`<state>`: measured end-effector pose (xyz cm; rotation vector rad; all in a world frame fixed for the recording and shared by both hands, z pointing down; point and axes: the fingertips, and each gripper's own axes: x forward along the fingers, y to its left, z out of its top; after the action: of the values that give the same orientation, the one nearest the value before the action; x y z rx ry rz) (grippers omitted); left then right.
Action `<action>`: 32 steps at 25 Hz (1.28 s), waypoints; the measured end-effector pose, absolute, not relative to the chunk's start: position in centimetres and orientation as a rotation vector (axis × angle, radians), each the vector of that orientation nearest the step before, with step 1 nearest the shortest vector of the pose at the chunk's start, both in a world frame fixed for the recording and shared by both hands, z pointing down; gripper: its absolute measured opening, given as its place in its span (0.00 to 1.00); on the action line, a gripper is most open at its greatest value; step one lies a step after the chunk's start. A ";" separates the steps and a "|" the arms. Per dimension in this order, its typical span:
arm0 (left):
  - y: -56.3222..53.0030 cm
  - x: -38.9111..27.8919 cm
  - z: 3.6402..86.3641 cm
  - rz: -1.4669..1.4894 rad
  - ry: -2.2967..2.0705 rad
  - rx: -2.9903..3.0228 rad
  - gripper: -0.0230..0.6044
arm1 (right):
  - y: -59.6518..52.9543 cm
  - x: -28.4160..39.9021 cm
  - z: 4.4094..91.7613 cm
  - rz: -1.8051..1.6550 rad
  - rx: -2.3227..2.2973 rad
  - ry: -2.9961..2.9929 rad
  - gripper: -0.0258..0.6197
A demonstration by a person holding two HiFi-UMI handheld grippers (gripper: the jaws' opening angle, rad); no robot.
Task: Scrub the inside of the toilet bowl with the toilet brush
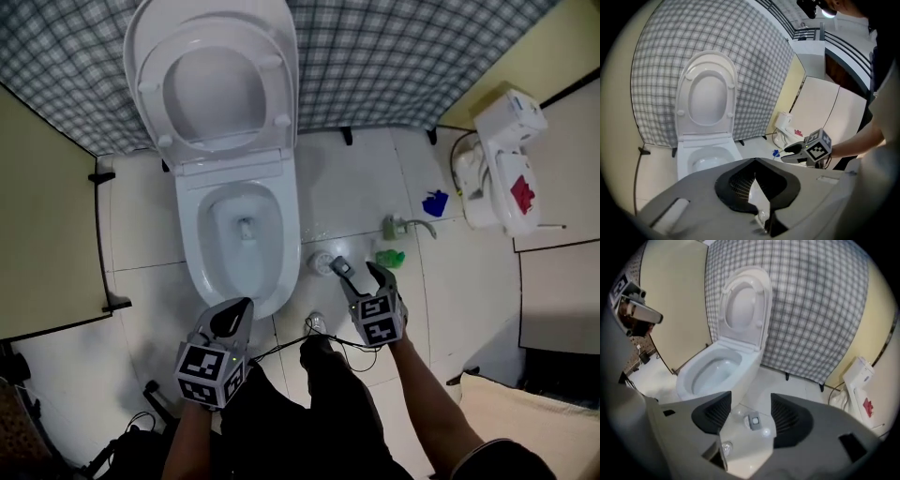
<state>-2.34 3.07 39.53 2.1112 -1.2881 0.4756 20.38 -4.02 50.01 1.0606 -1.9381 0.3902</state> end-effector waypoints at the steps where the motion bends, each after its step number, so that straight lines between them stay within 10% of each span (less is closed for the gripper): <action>1: 2.9 -3.0 38.1 0.477 -1.315 2.119 0.05 | -4.0 19.3 47.5 0.381 1.091 -1.981 0.47; 7: 1.6 -6.0 28.6 0.349 -1.496 2.160 0.07 | -4.1 13.6 34.0 0.295 1.218 -2.202 0.47; 18: 1.0 -8.4 12.4 0.100 -1.588 2.370 0.05 | -4.7 6.9 11.8 -0.106 1.382 -2.450 0.06; 32: 0.7 -7.6 1.5 -0.043 -1.608 2.603 0.05 | -2.9 2.5 -2.0 0.322 1.210 -3.114 0.06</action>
<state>-7.62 0.74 1.50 2.6029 -1.6082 -0.0426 2.45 -2.95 -2.04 1.2103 -3.1144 0.3219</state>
